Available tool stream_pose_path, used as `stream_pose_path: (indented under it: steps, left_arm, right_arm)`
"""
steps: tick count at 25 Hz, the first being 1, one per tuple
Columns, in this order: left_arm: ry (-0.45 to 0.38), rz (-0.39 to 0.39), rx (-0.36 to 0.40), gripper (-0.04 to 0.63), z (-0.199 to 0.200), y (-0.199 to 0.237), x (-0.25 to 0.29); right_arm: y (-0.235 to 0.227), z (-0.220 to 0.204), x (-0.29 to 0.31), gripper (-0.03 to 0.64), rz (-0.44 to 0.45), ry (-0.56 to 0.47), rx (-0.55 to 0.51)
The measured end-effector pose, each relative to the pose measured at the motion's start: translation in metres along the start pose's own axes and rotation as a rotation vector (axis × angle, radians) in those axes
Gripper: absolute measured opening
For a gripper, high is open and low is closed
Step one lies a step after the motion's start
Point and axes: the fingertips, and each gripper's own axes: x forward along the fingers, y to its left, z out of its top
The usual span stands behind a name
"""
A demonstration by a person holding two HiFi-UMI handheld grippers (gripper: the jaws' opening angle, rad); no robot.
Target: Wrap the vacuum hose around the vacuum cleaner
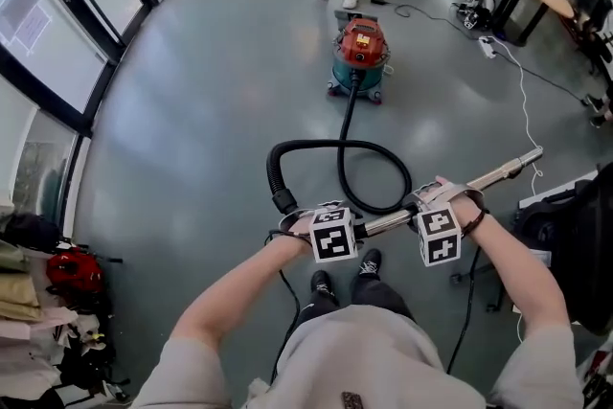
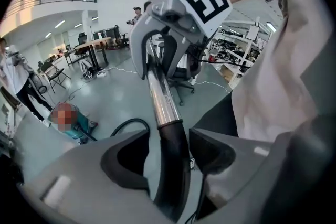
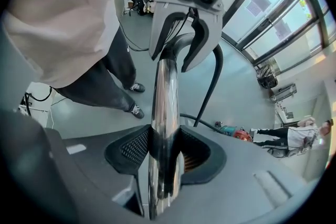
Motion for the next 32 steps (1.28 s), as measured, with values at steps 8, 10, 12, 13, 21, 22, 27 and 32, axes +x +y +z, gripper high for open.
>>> stream_pose_path:
  steps: [8, 10, 12, 13, 21, 22, 27, 32]
  left_arm:
    - [-0.035, -0.060, -0.058, 0.169, 0.042, 0.013, 0.037]
    - [-0.044, -0.054, -0.087, 0.160, 0.052, 0.020, 0.043]
    - [-0.050, -0.041, -0.105, 0.157, 0.062, 0.027, 0.049]
    - [-0.057, -0.039, -0.122, 0.157, 0.067, 0.030, 0.052]
    - [-0.153, -0.006, -0.339, 0.156, 0.102, 0.062, 0.070]
    - [-0.154, 0.000, -0.365, 0.157, 0.104, 0.068, 0.072]
    - [-0.166, 0.024, -0.479, 0.157, 0.110, 0.090, 0.081]
    - [-0.181, 0.064, -0.539, 0.157, 0.117, 0.105, 0.084]
  right_arm:
    - [-0.006, -0.040, -0.010, 0.190, 0.026, -0.005, -0.042]
    - [-0.006, -0.053, -0.009, 0.192, 0.040, -0.013, -0.040]
    - [-0.009, -0.066, -0.008, 0.192, 0.029, -0.015, -0.058]
    - [-0.012, -0.073, -0.008, 0.193, 0.012, -0.013, -0.076]
    - [-0.044, -0.117, -0.027, 0.299, -0.233, -0.025, -0.159]
    - [-0.049, -0.123, -0.032, 0.299, -0.267, -0.041, -0.118]
    - [-0.072, -0.153, -0.055, 0.285, -0.378, -0.196, 0.326]
    - [-0.090, -0.176, -0.053, 0.293, -0.389, -0.368, 0.767]
